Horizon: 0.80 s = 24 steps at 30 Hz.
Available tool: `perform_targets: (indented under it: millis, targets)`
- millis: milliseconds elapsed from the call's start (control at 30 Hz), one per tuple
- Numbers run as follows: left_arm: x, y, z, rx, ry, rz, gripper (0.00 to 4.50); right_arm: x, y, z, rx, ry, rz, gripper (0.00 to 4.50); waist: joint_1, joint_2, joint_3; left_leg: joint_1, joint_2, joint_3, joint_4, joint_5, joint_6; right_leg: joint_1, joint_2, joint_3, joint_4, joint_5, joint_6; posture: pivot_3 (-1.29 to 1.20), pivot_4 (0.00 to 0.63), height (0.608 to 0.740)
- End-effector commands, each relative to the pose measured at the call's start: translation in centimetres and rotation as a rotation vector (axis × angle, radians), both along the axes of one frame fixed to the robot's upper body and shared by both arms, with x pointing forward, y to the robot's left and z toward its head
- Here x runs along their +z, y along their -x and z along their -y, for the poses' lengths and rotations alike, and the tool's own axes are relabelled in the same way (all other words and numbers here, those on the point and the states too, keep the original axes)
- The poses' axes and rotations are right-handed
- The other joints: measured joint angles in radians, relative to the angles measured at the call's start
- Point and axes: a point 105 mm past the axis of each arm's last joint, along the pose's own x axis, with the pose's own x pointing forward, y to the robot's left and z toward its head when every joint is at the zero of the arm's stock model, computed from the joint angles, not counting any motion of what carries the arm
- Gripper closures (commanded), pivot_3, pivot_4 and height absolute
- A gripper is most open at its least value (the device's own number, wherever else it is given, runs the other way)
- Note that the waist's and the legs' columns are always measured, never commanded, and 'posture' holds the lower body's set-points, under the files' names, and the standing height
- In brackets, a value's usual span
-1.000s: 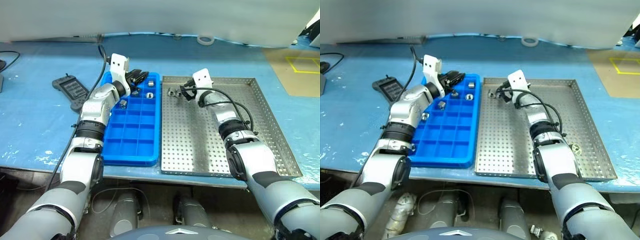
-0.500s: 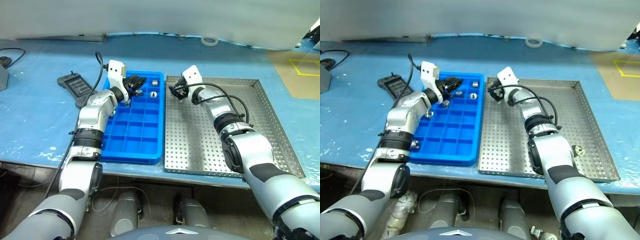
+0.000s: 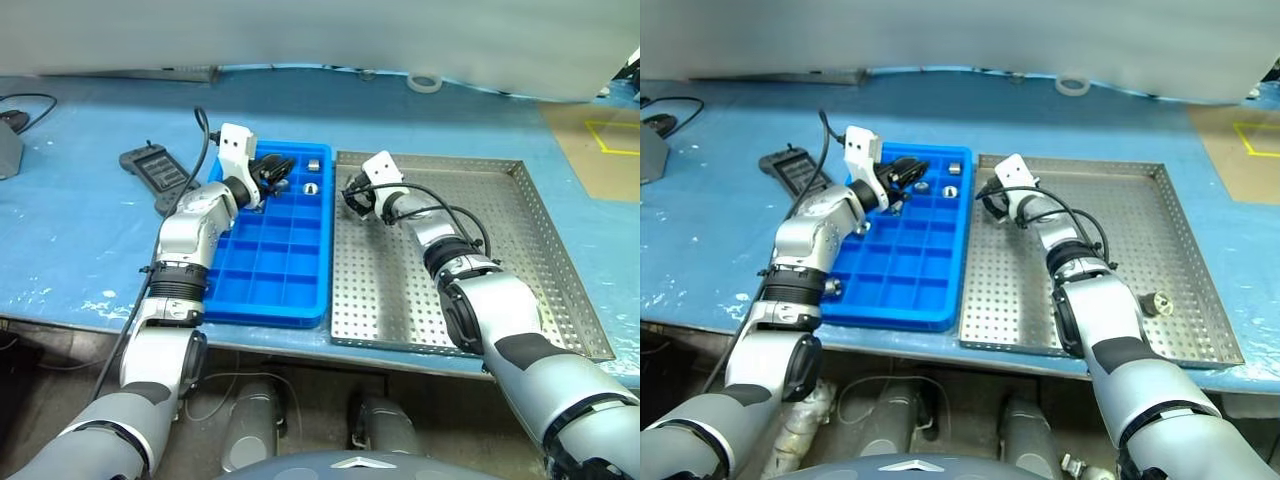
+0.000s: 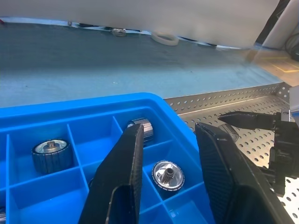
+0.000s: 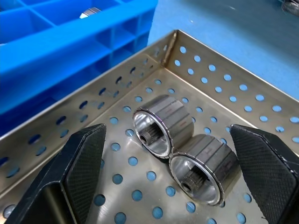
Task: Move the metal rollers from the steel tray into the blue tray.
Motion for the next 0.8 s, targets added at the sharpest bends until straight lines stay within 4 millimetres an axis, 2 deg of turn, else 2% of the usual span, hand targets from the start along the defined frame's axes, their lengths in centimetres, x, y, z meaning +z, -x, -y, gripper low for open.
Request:
perform_targets:
  millis: [33, 267, 433, 533, 800]
  targets:
    - [1.2, 0.3, 0.5, -0.014, 0.001, 0.045, 2.69, -0.8, 0.2, 1.0, -0.034, -0.024, -0.028, 0.01, 0.000, 0.000, 0.000, 0.000, 0.000, 0.000, 0.000, 0.000, 0.000, 0.000, 0.000, 0.000, 0.000, 0.000, 0.000, 0.02, 0.150, 0.740]
    - [0.9, 0.3, 0.7, -0.020, 0.000, 0.034, 2.69, -1.8, 0.7, 1.2, -0.010, -0.023, -0.050, 0.01, -0.001, 0.000, 0.000, 0.001, 0.000, 0.000, 0.000, 0.000, 0.000, 0.000, 0.000, 0.000, 0.000, 0.000, 0.000, 0.01, 0.150, 0.740]
    - [0.7, 0.3, 0.9, -0.024, 0.005, 0.026, 2.69, -1.7, 0.9, 1.1, 0.026, -0.055, -0.043, 0.01, 0.000, 0.000, 0.000, 0.001, 0.000, 0.000, 0.000, 0.000, 0.000, 0.001, 0.000, 0.000, 0.000, 0.000, 0.000, 0.01, 0.150, 0.740]
    - [0.5, 0.3, 1.0, -0.027, 0.009, 0.021, 2.69, -1.6, 1.0, 0.7, 0.057, -0.068, -0.036, 0.58, -0.001, 0.000, 0.000, 0.001, 0.000, 0.000, 0.000, 0.000, 0.000, 0.000, 0.000, 0.000, 0.000, 0.000, 0.000, 0.00, 0.150, 0.740]
    - [0.2, 0.3, 1.2, -0.033, 0.007, 0.014, 2.69, -1.5, 1.1, 0.3, 0.083, -0.053, -0.025, 3.38, -0.001, 0.000, 0.000, 0.001, 0.000, 0.000, 0.000, 0.000, 0.000, 0.000, 0.000, 0.000, 0.000, 0.000, 0.000, 0.00, 0.150, 0.740]
